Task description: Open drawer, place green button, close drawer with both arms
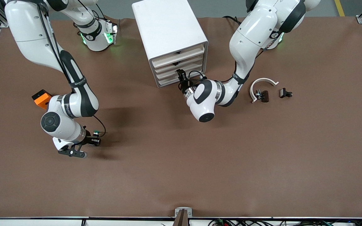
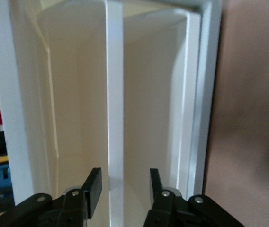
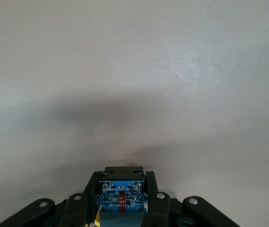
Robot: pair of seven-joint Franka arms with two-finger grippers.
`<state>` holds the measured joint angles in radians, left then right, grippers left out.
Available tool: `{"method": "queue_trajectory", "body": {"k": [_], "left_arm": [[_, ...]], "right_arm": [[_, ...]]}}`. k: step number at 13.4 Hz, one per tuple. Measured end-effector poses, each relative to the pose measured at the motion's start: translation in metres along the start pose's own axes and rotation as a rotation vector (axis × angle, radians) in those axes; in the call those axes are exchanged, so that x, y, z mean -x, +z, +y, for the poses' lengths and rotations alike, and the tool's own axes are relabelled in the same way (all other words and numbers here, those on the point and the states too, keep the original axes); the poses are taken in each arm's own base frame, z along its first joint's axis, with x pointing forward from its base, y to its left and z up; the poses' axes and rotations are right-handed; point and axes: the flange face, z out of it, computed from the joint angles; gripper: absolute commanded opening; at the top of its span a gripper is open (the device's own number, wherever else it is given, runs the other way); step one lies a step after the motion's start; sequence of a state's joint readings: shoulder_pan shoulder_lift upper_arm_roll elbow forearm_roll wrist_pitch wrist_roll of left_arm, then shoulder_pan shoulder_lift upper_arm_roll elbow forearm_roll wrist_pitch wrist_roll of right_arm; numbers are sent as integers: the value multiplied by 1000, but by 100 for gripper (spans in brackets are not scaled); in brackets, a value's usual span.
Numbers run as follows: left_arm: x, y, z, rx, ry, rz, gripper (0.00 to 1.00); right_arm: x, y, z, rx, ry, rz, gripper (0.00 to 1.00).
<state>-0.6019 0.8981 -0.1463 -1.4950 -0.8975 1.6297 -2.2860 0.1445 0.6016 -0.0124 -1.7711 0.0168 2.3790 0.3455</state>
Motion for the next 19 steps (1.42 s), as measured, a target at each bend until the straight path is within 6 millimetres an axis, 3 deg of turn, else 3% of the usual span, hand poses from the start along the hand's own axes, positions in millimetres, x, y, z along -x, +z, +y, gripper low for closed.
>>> {"method": "queue_trajectory", "body": {"k": [2, 4, 5, 6, 8, 9, 11, 13, 15, 19], "left_arm": [[0, 1, 0, -7, -1, -3, 47], [2, 7, -2, -11, 3, 7, 33], [3, 11, -4, -11, 5, 14, 32], [5, 16, -6, -11, 8, 22, 31], [6, 26, -9, -15, 12, 44, 6], [5, 29, -9, -15, 12, 61, 0], [3, 26, -8, -20, 10, 71, 0], [2, 18, -5, -11, 5, 62, 0], [0, -3, -1, 7, 2, 38, 0], [-13, -55, 14, 28, -7, -36, 0]], "right_arm": [[8, -25, -29, -6, 46, 8, 0], [17, -39, -52, -10, 75, 14, 0], [21, -41, -58, -10, 88, 13, 0], [22, -41, -61, -9, 99, 11, 0], [23, -41, -61, -8, 110, 10, 0], [23, -41, -61, -8, 114, 10, 0], [23, -40, -60, -7, 117, 9, 0], [23, -40, -60, -7, 128, 8, 0], [26, -40, -67, -8, 153, 8, 0], [54, -40, -116, -10, 226, 5, 0]]}}
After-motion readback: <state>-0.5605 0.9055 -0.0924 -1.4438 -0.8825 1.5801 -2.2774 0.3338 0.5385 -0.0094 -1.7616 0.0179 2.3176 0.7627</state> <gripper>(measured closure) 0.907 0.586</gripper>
